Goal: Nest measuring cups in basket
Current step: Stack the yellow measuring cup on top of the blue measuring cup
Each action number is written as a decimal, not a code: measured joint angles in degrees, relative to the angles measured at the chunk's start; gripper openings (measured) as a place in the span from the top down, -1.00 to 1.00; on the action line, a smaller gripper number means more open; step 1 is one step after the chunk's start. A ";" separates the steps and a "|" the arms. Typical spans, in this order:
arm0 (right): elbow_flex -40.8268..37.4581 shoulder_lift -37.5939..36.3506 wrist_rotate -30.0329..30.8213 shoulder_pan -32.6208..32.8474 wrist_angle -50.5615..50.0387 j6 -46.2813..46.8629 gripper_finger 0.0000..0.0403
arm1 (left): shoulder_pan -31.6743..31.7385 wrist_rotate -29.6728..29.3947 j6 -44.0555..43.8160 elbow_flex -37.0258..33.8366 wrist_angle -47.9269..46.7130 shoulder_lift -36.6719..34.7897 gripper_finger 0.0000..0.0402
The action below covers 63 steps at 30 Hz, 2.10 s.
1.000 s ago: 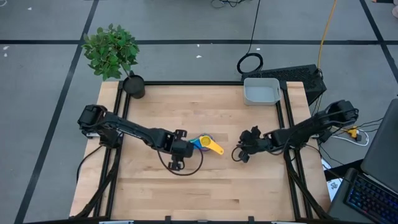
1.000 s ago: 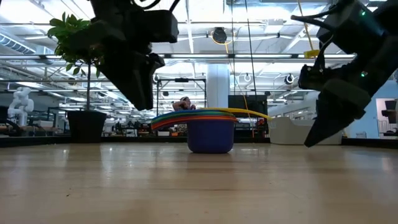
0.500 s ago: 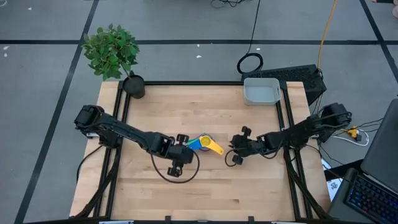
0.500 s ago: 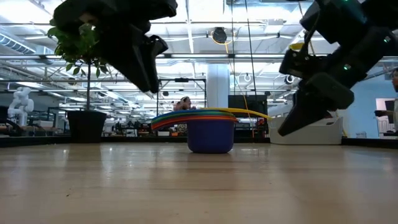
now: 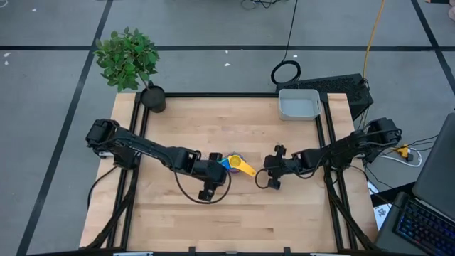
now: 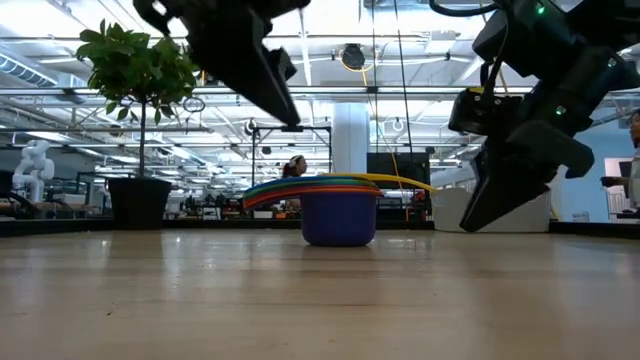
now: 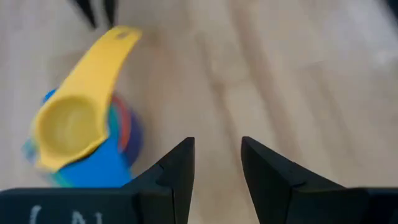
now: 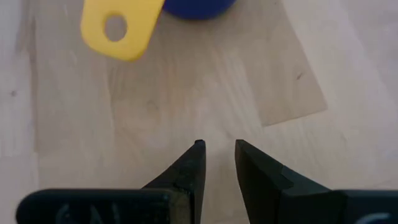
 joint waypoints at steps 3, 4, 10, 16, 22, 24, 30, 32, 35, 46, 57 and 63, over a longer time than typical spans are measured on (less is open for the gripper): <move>-0.02 0.00 0.01 -0.02 0.98 0.28 0.61 | -0.70 1.82 1.10 -0.02 3.17 0.02 0.32; -0.02 0.00 0.01 -0.02 1.51 0.07 0.61 | -0.96 1.83 0.99 -0.02 4.29 0.02 0.32; -0.06 -0.02 0.28 -0.27 7.46 -5.24 0.61 | -2.75 -0.07 -1.35 -0.02 6.95 0.02 0.32; -0.07 -0.02 4.99 -0.91 5.36 -2.96 0.61 | -2.98 -7.33 -5.67 -1.69 5.40 0.02 0.32; -0.07 -0.02 9.83 -1.02 4.14 -2.61 0.61 | -3.12 -7.31 -11.75 -6.45 5.19 0.02 0.32; -0.07 -0.02 10.49 -1.38 4.20 -2.34 0.61 | -3.41 -7.45 -13.86 -7.84 5.20 0.04 0.32; -0.07 -0.02 12.46 -2.88 6.25 -2.93 0.61 | -4.49 -7.74 -16.96 -12.17 6.43 0.04 0.32; -0.07 -0.02 12.03 -2.94 8.08 -3.00 0.61 | -4.53 -7.83 -18.52 -13.58 6.73 0.04 0.32; 0.83 -0.02 9.99 -2.76 8.77 -3.07 0.61 | -4.53 -8.98 -20.93 -15.26 6.47 0.07 0.32; 5.22 -0.04 7.72 0.68 5.60 -3.08 0.61 | -4.53 -11.33 -25.61 -19.93 10.87 0.07 0.32; 5.18 0.02 13.38 0.53 -1.21 0.39 0.61 | -6.11 -15.08 -28.25 -22.44 9.00 0.00 0.32; 5.22 2.28 12.29 0.64 0.78 0.67 0.61 | -4.94 -22.77 -31.16 -24.34 5.13 -0.24 0.32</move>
